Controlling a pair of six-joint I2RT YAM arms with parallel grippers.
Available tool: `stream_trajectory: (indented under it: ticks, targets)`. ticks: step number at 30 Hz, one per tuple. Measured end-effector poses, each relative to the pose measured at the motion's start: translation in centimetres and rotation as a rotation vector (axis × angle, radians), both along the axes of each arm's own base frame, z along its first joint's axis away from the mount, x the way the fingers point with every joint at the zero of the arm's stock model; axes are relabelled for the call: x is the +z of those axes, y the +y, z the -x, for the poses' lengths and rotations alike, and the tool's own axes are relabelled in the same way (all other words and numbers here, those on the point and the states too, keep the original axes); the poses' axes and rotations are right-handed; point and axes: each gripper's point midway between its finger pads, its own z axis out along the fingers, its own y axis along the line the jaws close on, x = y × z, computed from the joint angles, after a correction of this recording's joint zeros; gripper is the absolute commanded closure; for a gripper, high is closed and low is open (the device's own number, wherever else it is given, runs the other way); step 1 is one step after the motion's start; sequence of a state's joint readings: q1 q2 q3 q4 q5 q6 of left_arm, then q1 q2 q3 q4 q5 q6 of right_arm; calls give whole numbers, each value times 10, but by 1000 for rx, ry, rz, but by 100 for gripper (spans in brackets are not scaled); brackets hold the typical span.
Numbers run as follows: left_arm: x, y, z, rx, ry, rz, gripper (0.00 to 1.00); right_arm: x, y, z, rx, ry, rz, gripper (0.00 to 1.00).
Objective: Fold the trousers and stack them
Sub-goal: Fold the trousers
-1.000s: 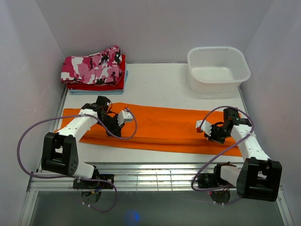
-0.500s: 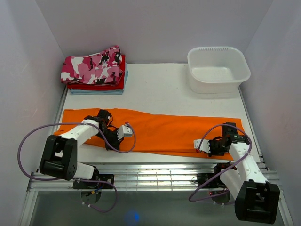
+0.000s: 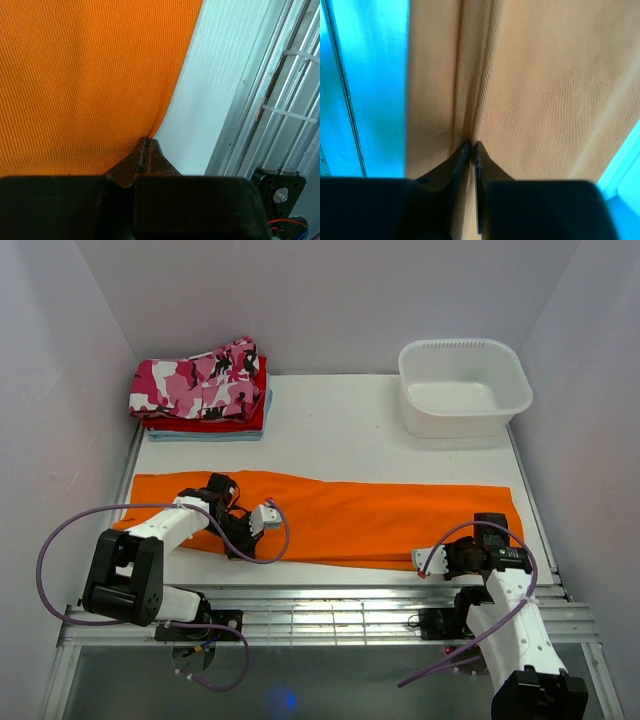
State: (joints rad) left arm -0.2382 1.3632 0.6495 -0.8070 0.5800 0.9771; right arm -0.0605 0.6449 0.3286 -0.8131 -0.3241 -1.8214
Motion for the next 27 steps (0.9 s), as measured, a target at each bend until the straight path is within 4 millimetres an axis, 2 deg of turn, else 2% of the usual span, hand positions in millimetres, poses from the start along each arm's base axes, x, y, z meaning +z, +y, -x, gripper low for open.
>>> stream_trajectory:
  ticks: [1, 2, 4, 9, 13, 14, 16, 20, 23, 26, 27]
  targets:
    - [0, 0, 0, 2, 1, 0, 100, 3, -1, -1, -8, 2, 2, 36]
    - [0, 0, 0, 4, 3, 0, 100, 9, -4, -2, -23, 6, 10, 25]
    - [0, 0, 0, 5, 3, 0, 100, 25, -7, -11, -42, -4, 20, 22]
    - [1, 0, -1, 6, -5, -3, 100, 63, -13, -32, -121, 46, -3, 26]
    - [1, 3, -4, 4, -24, -19, 100, 79, -10, -44, -164, 158, -53, 49]
    - [1, 4, -4, 4, -27, -22, 100, 79, -10, -46, -170, 188, -59, 50]
    - [1, 4, -4, 2, -29, -24, 100, 73, -9, -42, -184, 267, -62, 49]
    - [1, 4, -4, 2, -27, -25, 100, 45, -11, -17, -208, 476, -45, 45]
    - [1, 4, -5, 7, -19, -27, 100, 27, -14, -1, -226, 549, -18, 47]
    - [1, 4, -4, 12, -15, -27, 100, 13, -18, 9, -245, 570, 4, 62]
    - [1, 4, -5, 15, -15, -27, 100, 9, -20, 10, -255, 569, 12, 71]
